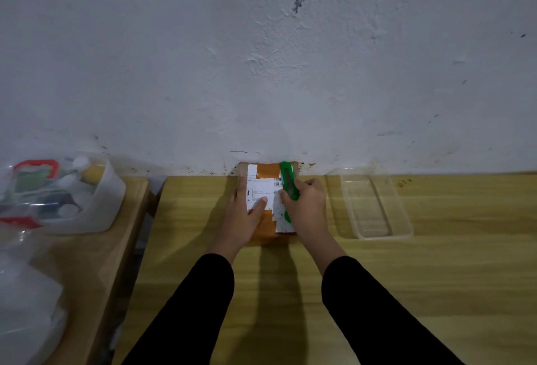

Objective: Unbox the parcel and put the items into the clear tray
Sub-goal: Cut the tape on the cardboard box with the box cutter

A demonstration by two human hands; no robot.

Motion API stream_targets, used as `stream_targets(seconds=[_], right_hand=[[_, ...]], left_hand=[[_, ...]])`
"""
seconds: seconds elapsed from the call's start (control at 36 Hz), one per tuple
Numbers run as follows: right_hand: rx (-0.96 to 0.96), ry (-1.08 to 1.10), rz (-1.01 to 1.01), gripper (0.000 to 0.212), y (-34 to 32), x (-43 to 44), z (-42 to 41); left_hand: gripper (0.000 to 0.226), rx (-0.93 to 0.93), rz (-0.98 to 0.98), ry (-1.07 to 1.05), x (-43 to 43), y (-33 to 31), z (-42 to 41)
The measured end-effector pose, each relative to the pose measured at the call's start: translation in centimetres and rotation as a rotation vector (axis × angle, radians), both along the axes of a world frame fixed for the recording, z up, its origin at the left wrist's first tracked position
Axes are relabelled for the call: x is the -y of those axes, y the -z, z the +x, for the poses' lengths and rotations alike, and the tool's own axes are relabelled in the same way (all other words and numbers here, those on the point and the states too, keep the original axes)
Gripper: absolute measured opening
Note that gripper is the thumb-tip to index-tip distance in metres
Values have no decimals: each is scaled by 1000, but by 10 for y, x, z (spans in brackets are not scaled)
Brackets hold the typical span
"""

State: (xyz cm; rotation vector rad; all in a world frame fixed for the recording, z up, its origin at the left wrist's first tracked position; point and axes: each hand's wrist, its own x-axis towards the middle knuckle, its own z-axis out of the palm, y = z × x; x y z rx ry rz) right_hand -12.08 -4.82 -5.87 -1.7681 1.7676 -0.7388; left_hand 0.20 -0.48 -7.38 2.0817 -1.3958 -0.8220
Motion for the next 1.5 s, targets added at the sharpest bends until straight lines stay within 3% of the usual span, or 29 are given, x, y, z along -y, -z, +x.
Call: stream_targets(seconds=[0.08, 0.22, 0.31, 0.42, 0.86, 1.08, 1.17, 1.25, 1.36, 1.5], right_hand=[[80, 9, -20, 38, -2, -2, -4], [339, 106, 136, 39, 4, -2, -14], [579, 52, 358, 42, 8, -6, -15], [677, 35, 440, 43, 8, -12, -20], [668, 0, 476, 42, -1, -131, -78], [672, 1, 484, 50, 4, -211, -127], [601, -89, 435, 67, 2, -228, -130], [465, -153, 379, 78, 5, -233, -126], [314, -145, 323, 65, 8, -230, -126], [165, -153, 189, 51, 5, -223, -138]], left_hand=[[65, -64, -49, 1, -1, -2, 1], [63, -480, -121, -136, -4, 7, 3], [63, -553, -70, -159, -5, 6, 2], [60, -573, -46, -118, -7, 8, 2], [62, -561, 19, -137, -133, -6, -57], [62, -367, 9, -74, -207, -1, -97], [62, -306, -29, -95, -224, 0, -105], [72, -442, -56, -120, -239, -3, -110], [100, -525, -38, -86, -253, -2, -104], [102, -550, 21, -7, -250, -4, -88]])
